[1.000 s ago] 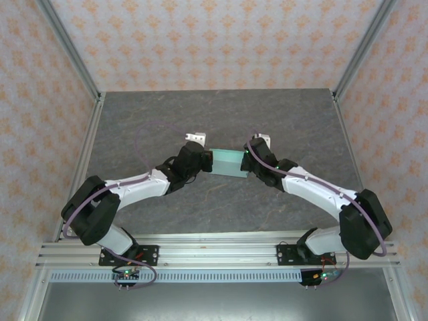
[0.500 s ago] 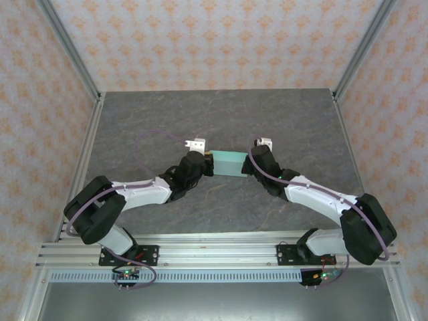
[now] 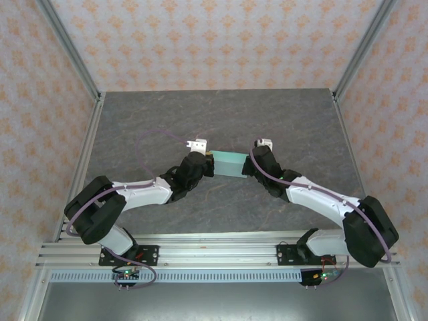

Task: Fold the paper box

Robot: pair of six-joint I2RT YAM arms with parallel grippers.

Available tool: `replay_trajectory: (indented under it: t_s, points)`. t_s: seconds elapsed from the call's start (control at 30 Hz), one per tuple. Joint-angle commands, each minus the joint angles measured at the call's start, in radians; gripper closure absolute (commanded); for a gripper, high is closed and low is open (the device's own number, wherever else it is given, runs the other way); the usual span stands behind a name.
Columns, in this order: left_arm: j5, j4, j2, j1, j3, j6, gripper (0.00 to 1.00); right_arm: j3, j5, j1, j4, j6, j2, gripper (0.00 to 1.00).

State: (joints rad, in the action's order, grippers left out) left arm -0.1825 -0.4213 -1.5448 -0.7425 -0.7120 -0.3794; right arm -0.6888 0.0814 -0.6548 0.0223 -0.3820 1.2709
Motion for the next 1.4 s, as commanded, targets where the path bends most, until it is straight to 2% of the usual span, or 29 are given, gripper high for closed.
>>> replay_trajectory:
  t_s: [0.0,0.23,0.77,0.9,1.03,1.37]
  points:
    - [-0.018,0.185,-0.021,-0.013,0.014,0.014,1.00,-0.010,-0.030,-0.006,0.046,-0.019,-0.028,0.91]
    - [-0.029,0.195,-0.021,-0.021,0.006,0.023,1.00,-0.014,-0.044,-0.005,0.064,-0.017,-0.043,0.81]
    - [-0.049,0.206,-0.019,-0.037,-0.006,0.029,1.00,-0.059,-0.045,-0.005,0.115,-0.021,-0.151,0.46]
    - [-0.055,0.208,-0.014,-0.038,-0.004,0.030,1.00,-0.111,-0.027,-0.003,0.152,-0.023,-0.133,0.42]
    - [-0.057,0.215,-0.009,-0.039,-0.005,0.033,1.00,-0.148,-0.077,0.048,0.166,-0.055,-0.102,0.39]
    - [-0.064,0.214,-0.008,-0.041,-0.007,0.030,1.00,-0.165,-0.179,0.166,0.155,-0.139,0.017,0.42]
